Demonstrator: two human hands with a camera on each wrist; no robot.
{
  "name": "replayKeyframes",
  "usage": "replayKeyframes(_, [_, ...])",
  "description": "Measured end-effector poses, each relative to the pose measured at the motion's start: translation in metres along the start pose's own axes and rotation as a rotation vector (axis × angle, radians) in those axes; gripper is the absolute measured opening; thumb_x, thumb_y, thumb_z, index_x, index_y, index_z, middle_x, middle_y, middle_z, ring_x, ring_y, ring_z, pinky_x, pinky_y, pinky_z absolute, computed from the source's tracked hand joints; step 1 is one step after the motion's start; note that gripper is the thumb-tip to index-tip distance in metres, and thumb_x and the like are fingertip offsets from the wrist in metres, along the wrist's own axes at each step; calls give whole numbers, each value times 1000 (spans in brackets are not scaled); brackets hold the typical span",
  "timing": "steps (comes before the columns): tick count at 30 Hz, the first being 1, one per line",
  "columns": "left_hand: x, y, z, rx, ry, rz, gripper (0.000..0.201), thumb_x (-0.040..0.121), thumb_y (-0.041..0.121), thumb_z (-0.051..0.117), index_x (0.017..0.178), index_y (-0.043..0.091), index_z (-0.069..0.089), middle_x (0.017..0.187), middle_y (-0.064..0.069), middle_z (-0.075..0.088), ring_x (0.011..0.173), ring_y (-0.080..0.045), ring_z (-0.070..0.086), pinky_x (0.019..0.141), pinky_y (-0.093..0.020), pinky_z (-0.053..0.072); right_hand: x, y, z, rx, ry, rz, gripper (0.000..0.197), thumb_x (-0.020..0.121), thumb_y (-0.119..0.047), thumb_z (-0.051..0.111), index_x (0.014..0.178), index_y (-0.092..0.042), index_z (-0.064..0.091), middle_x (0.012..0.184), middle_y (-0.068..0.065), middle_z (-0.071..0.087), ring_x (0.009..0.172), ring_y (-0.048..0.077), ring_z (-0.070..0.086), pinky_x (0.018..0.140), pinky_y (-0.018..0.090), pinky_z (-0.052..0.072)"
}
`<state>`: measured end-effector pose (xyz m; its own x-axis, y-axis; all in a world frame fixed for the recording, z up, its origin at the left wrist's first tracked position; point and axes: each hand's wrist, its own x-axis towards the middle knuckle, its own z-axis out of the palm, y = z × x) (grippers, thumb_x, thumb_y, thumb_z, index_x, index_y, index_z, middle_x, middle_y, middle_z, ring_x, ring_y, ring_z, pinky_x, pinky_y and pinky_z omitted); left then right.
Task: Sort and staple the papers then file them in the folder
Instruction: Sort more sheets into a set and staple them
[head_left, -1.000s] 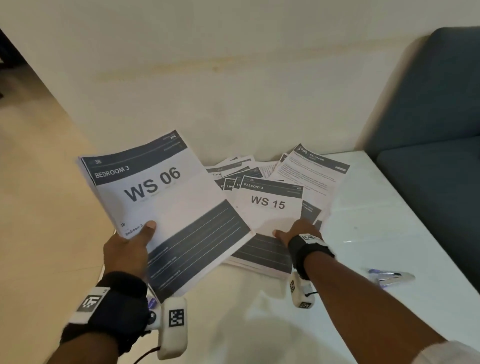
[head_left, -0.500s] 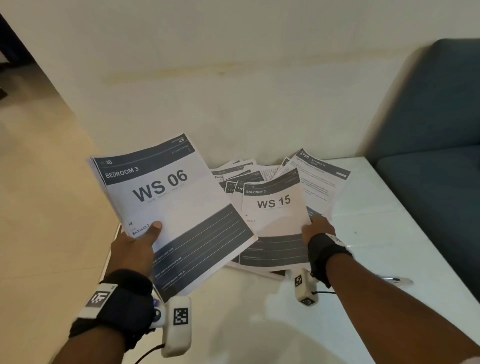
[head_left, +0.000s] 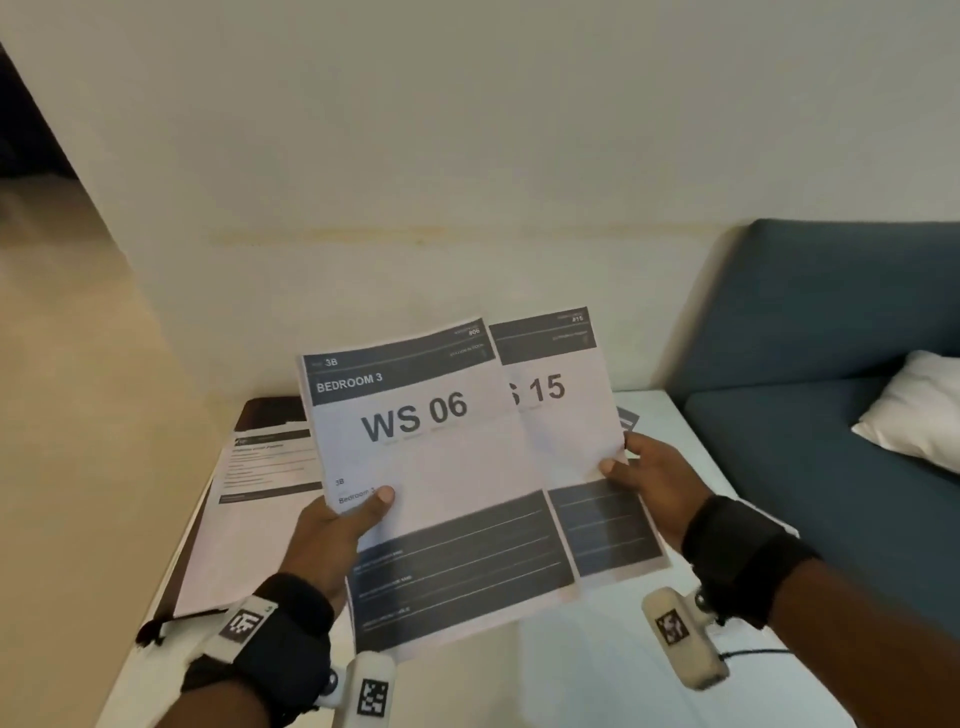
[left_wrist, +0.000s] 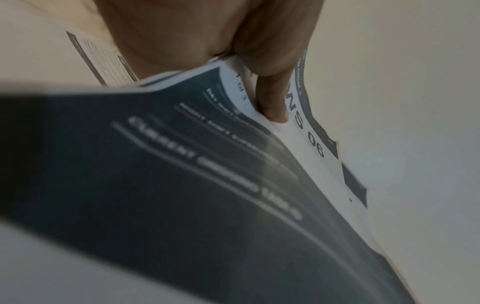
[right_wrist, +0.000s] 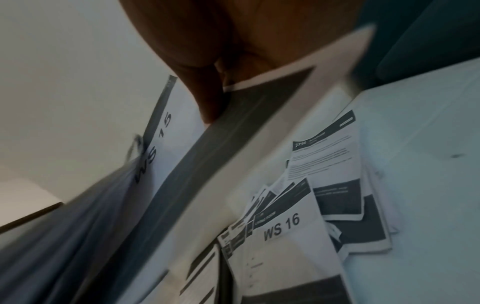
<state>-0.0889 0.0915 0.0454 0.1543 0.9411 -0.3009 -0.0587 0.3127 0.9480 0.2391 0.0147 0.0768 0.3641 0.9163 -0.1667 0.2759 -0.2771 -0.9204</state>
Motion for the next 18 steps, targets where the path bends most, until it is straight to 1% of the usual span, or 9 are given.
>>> replayKeyframes(2, [-1,-2,9,-1,-27,-17,24,91,19,64,114,14,62,108,-7,73,100,-35,69,90,-55,53,-14,-3,7,104,-48,-10,22,96,-13,58,116,-19,66,114,2,72,106,27,66,100,51,49])
replayKeyframes(5, [-4,-2,19,33,-66,-19,17,95,21,60,111,15,62,105,-8,73,96,-33,68,82,-47,55,-27,-4,21,166,-138,0,25,97,-15,57,120,-19,65,115,3,72,106,29,67,96,54,52])
replayKeyframes(7, [-6,-3,23,52,-97,-22,16,97,23,57,110,16,62,100,-7,75,93,-33,70,78,-44,57,-32,-6,29,192,-196,19,28,95,-30,58,122,-21,63,114,1,72,105,29,68,92,53,54])
replayKeyframes(9, [-7,-4,27,84,-118,-10,15,98,25,55,111,18,61,101,-4,75,95,-30,70,77,-40,57,-34,-6,33,259,-219,59,46,85,-51,59,121,-23,61,113,2,72,104,28,69,91,52,55])
replayKeyframes(10, [-7,-6,28,111,-125,-1,16,99,25,54,112,21,60,104,-2,74,97,-29,69,79,-39,56,-33,-5,34,266,-218,64,52,81,-56,61,121,-24,61,114,0,72,104,27,68,91,50,55])
replayKeyframes(11, [-7,-7,30,133,-136,9,17,99,26,53,115,22,59,108,-1,72,100,-27,68,82,-40,56,-33,-5,35,247,-216,55,54,79,-57,65,122,-25,60,115,-1,72,105,25,68,92,50,55])
replayKeyframes(14, [-7,-10,37,195,-182,41,24,100,27,52,124,26,53,116,-1,68,103,-25,67,90,-45,56,-28,-1,37,160,-200,44,48,78,-38,76,122,-27,59,116,-3,70,104,23,67,93,49,55])
replayKeyframes(16, [-8,-13,43,226,-200,57,28,100,29,51,128,25,49,121,-2,64,107,-26,65,95,-47,54,-26,2,39,136,-178,41,39,83,-26,75,118,-28,59,115,-3,69,103,23,66,91,48,56])
replayKeyframes(18, [-10,-14,49,234,-197,59,30,101,34,48,129,25,46,123,-3,61,110,-26,62,99,-49,52,-27,4,42,172,-169,54,30,87,-20,71,113,-28,59,112,-1,69,102,24,66,90,47,56])
